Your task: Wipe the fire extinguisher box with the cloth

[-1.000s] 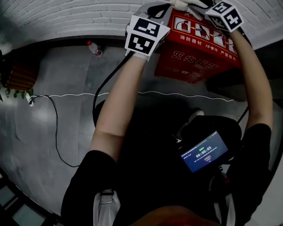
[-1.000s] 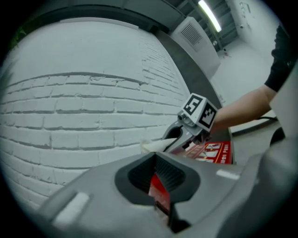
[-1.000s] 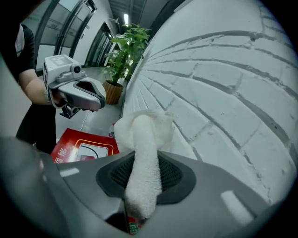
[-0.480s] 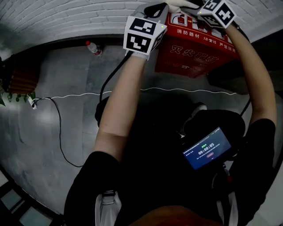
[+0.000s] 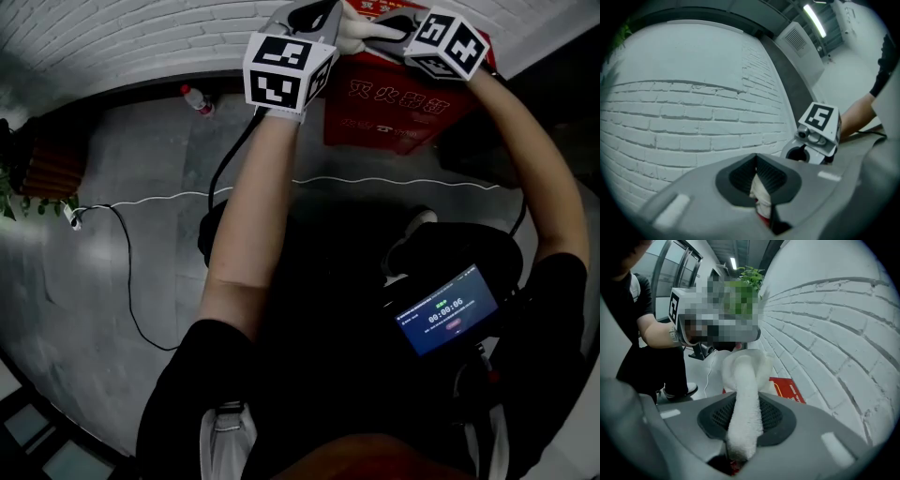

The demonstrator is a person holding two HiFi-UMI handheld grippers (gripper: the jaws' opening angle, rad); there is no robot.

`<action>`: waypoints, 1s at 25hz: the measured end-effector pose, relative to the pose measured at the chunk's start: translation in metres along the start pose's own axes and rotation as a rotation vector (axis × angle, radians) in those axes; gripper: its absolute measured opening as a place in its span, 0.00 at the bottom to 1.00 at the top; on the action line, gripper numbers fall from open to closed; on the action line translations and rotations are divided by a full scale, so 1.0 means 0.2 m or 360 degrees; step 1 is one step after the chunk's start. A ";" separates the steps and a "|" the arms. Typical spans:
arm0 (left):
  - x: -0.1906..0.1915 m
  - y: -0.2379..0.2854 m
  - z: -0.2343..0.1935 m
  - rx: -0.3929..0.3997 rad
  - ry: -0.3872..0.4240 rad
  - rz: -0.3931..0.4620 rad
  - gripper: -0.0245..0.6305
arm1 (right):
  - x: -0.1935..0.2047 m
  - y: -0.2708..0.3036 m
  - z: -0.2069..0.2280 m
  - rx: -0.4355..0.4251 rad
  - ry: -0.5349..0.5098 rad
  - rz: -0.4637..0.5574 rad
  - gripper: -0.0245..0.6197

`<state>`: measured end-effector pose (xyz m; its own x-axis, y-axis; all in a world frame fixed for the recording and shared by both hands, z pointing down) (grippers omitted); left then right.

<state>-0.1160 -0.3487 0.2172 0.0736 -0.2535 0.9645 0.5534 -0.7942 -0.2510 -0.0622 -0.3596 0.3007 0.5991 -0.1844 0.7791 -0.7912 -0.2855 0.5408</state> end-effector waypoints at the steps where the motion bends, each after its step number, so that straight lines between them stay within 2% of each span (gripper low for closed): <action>1: -0.01 -0.01 0.02 -0.0004 0.0006 0.0001 0.04 | 0.00 -0.01 -0.04 -0.0007 0.0001 0.0002 0.19; 5: -0.05 -0.06 0.07 -0.0034 -0.0021 0.0017 0.04 | -0.01 -0.04 -0.15 -0.0031 0.0002 -0.0006 0.19; 10: -0.14 -0.10 0.13 -0.0092 -0.0050 0.0080 0.04 | -0.01 -0.06 -0.19 -0.0038 -0.0019 -0.0010 0.19; 16: -0.23 -0.15 0.16 -0.0115 -0.0167 0.0157 0.04 | -0.09 -0.28 -0.11 0.0177 -0.0023 0.0081 0.20; 25: -0.21 -0.08 0.22 -0.0062 -0.0194 0.0144 0.04 | -0.04 -0.67 0.17 0.0446 0.0002 0.0053 0.20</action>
<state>-0.0918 -0.3013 0.1850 0.2231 -0.2578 0.9401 0.5078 -0.7925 -0.3378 0.0444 -0.3513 0.2117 0.5733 -0.1969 0.7954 -0.7454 -0.5282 0.4065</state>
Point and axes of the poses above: the fingertips, and each gripper's own axes: y forward along the fingers, z to its right, x out of its underside, the point moved 1 cm from there along -y, backward along the fingers, and after that the axes turned 13 degrees about z, right-handed, at the moved point
